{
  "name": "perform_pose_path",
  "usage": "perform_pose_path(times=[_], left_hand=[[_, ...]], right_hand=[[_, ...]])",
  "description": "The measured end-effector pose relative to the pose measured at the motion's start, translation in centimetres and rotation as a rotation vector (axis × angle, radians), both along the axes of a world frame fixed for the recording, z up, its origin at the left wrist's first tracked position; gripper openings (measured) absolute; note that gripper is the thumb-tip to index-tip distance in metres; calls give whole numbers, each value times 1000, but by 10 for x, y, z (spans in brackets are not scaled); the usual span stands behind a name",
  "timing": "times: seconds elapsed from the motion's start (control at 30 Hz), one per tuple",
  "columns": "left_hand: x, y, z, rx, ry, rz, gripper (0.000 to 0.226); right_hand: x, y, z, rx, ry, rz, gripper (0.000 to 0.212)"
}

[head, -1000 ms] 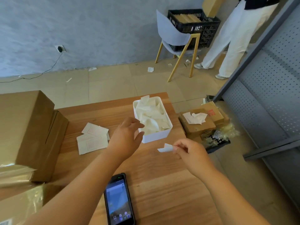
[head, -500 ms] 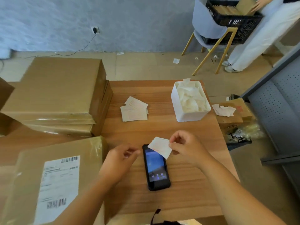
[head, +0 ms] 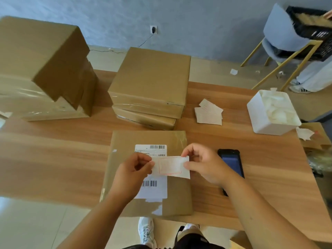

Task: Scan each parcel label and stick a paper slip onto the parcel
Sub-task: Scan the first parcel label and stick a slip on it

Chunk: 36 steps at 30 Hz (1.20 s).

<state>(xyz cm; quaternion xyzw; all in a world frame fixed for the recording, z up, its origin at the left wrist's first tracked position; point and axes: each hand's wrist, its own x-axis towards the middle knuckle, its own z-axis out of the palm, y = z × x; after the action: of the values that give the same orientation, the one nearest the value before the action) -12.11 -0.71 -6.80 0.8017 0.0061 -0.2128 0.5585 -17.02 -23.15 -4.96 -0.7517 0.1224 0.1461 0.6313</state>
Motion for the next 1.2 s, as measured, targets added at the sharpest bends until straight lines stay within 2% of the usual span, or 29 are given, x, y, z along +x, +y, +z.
perform_pose_path(times=[0.17, 0.3, 0.4, 0.57, 0.87, 1.2], left_hand=[[6, 48, -6, 23, -79, 52, 21], [15, 68, -10, 70, -146, 57, 25], [29, 74, -12, 152, -188, 31, 21], [61, 74, -16, 253, -280, -6, 13], [107, 63, -32, 242, -252, -31, 17], [119, 59, -37, 305, -330, -83, 19]], right_hand=[[15, 48, -12, 33, 5, -147, 36], [29, 82, -20, -63, -16, -290, 31], [39, 98, -23, -268, -17, -261, 23], [64, 106, -24, -452, -58, -220, 7], [102, 102, -37, -390, 9, -297, 12], [120, 100, -41, -524, 35, -209, 9]])
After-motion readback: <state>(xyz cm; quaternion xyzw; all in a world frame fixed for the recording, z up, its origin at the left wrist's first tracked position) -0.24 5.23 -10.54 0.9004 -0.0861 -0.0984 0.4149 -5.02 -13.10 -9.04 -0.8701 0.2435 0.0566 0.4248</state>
